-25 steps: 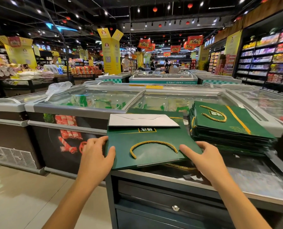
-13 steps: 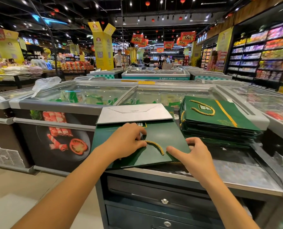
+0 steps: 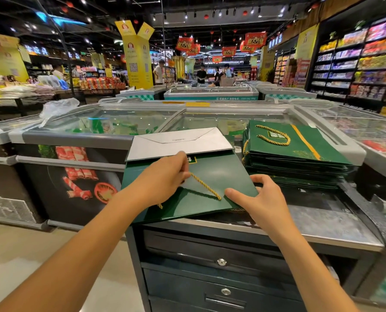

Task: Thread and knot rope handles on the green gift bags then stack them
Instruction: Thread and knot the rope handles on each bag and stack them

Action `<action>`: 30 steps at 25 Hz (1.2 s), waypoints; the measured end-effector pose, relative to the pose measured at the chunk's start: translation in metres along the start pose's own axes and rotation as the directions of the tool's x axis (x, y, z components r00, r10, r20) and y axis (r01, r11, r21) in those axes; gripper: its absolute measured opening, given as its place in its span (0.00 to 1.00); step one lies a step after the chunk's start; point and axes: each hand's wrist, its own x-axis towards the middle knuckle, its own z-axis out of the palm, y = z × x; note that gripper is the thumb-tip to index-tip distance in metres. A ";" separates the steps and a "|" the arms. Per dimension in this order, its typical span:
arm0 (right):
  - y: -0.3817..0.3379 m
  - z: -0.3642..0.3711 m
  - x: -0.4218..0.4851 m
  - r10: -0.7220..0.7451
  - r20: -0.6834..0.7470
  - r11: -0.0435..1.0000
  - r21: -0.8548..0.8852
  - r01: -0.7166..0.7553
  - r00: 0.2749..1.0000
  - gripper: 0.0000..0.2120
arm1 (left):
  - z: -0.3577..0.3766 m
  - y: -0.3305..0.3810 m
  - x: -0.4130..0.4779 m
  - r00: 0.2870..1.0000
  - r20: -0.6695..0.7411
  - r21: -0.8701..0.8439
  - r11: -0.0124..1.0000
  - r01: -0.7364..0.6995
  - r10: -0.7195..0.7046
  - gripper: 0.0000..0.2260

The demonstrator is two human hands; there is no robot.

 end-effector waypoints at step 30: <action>0.003 -0.003 0.000 -0.047 0.048 0.997 0.061 0.044 0.998 0.31 | -0.068 -0.010 0.017 0.721 -0.634 0.115 0.956 -0.270 0.280 0.05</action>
